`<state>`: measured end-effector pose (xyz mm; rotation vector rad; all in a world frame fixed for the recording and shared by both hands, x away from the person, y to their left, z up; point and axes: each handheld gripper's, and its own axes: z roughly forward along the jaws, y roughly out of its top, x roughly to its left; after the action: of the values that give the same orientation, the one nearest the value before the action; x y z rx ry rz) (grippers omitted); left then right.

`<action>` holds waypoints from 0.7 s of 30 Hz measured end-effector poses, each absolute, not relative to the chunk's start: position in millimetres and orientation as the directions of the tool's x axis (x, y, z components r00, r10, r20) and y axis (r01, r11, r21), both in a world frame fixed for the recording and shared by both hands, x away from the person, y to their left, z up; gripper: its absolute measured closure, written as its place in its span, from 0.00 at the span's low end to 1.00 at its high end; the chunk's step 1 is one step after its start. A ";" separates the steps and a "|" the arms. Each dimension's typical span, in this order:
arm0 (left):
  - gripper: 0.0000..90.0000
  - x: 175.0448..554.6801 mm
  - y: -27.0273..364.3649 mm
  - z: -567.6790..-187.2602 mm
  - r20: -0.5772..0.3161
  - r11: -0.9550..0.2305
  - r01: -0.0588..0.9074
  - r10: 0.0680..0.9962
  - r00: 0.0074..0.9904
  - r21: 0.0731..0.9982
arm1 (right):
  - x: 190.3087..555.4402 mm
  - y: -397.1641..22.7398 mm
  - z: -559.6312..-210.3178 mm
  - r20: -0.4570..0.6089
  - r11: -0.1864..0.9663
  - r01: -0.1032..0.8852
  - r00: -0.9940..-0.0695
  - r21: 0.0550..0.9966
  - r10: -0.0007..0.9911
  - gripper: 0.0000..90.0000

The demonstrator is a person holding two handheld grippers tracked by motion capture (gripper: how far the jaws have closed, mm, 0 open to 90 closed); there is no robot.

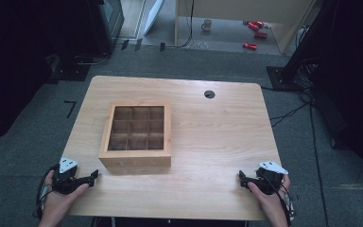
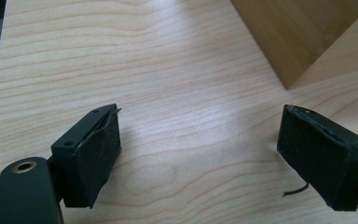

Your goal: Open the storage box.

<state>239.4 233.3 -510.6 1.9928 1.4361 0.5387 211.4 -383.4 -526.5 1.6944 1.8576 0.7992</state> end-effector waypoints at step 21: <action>0.40 235.5 203.3 -468.9 -0.120 -0.170 0.587 0.899 0.422 0.791 | 219.1 -341.1 -493.0 0.059 0.079 0.650 -0.188 0.756 0.980 0.01</action>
<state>235.5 203.3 -468.9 1.8696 1.2674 0.4868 219.1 -341.1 -493.0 1.6065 1.8917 0.9225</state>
